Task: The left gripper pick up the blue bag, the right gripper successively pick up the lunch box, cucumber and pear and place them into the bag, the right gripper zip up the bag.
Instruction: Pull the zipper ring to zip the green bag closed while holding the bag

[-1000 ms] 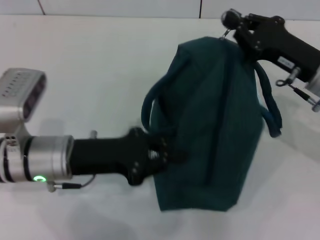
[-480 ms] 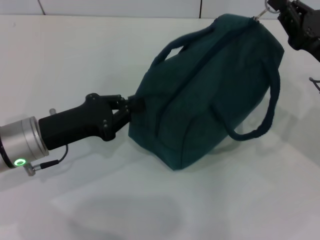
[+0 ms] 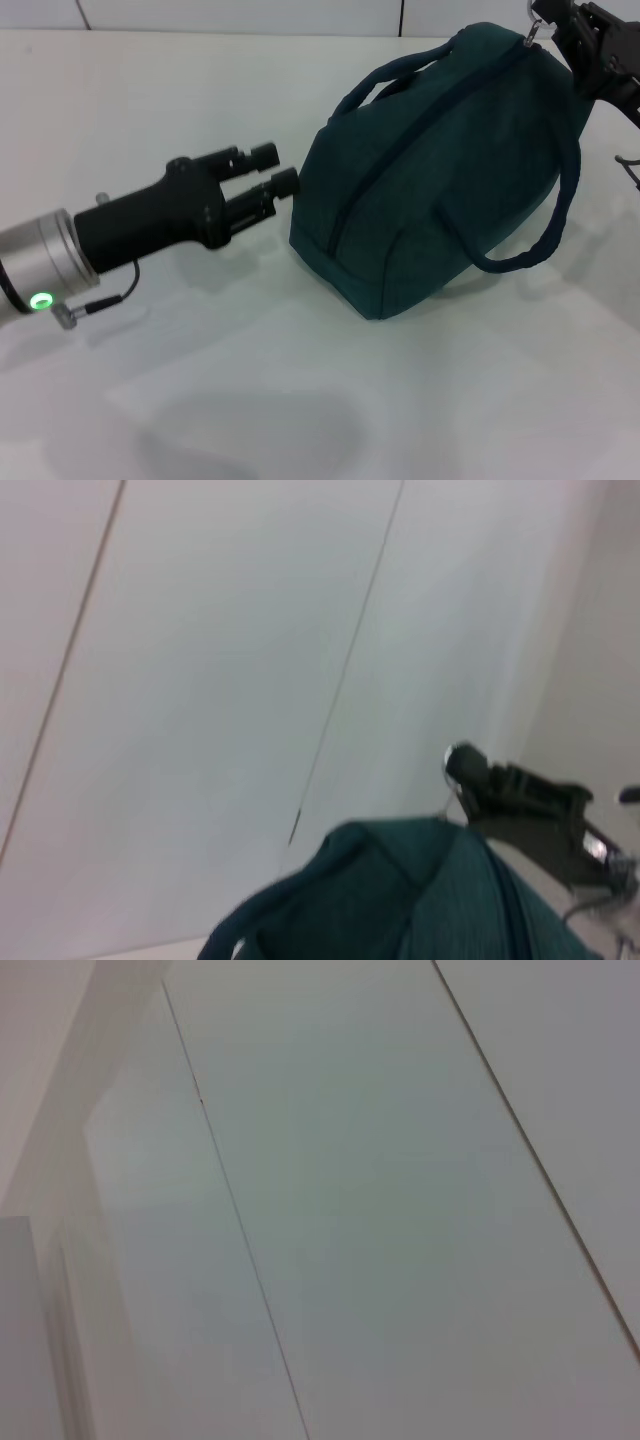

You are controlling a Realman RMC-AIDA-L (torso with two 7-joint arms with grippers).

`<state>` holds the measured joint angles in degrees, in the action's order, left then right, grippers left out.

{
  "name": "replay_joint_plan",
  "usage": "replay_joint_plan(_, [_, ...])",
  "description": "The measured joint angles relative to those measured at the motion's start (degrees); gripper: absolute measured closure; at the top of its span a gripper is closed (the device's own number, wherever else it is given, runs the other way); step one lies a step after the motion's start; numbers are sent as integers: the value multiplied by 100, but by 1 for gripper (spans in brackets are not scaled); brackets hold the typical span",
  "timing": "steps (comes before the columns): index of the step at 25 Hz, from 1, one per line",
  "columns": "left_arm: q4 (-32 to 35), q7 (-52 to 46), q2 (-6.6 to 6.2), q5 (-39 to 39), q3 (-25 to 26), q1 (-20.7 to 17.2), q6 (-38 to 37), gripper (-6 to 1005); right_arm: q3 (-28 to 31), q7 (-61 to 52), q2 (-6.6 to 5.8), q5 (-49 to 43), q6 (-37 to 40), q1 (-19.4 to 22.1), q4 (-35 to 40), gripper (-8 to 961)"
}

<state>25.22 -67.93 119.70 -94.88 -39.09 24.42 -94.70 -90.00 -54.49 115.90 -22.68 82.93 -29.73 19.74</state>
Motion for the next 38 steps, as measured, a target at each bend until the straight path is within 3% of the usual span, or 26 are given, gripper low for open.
replay_joint_plan(5, [821, -1375, -28, -77, -394, 300, 17, 451, 0, -1, 2, 17, -35, -5, -37, 946])
replay_joint_plan(12, [3334, -3994, -15, -433, -1859, 690, 624, 173, 1, 17, 3, 18, -222, -15, -55, 946])
replay_joint_plan(17, [5105, -5582, -6, -1355, -3151, 715, 1460, 149, 1, 36, 11, 18, -276, -22, -123, 946])
replay_joint_plan(20, [5762, -6390, 1, -2031, -3801, 774, 1867, 134, 1, 37, 11, 22, -286, -25, -129, 946])
replay_joint_plan(25, [6005, -6818, 4, -2448, -4226, 959, 2130, 119, 1, 39, 11, 8, -296, -33, -130, 946])
replay_joint_plan(37, [5816, -7077, 0, -2616, -4258, 974, 2273, 158, 0, 10, 11, -2, -313, -58, -129, 946])
replay_joint_plan(38, [5788, -7051, 0, -2595, -4270, 963, 2276, 200, 0, 10, 11, -2, -330, -61, -129, 946])
